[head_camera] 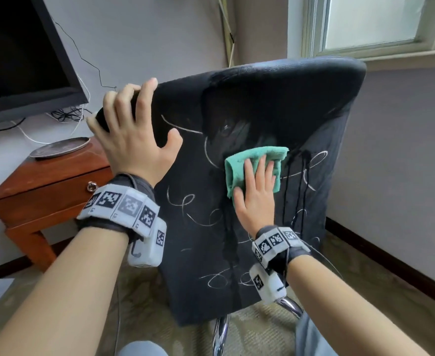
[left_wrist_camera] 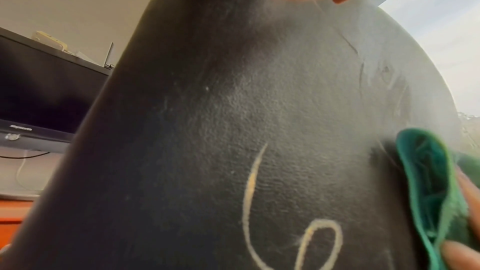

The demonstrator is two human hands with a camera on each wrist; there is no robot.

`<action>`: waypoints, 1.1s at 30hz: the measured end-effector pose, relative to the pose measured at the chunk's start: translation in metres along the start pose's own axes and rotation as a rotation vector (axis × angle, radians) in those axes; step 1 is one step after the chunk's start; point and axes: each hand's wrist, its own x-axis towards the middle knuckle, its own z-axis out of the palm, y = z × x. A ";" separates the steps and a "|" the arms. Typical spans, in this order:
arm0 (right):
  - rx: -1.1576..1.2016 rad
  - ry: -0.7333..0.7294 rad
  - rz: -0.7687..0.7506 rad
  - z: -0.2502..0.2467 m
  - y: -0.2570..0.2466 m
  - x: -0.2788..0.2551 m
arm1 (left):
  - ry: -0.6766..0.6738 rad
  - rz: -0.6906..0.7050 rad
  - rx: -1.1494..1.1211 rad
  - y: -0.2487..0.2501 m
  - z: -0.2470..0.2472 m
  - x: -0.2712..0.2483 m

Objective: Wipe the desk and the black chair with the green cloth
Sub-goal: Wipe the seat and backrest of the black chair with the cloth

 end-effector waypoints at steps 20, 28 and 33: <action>-0.046 0.194 -0.208 -0.015 -0.040 0.045 | -0.036 -0.002 -0.018 0.001 -0.009 0.001; -0.230 -0.067 -0.279 -0.022 -0.027 0.021 | -0.097 -0.016 -0.027 0.012 -0.020 0.002; -0.044 0.097 -0.265 -0.056 -0.079 0.073 | -0.068 -0.009 -0.100 0.024 -0.027 0.001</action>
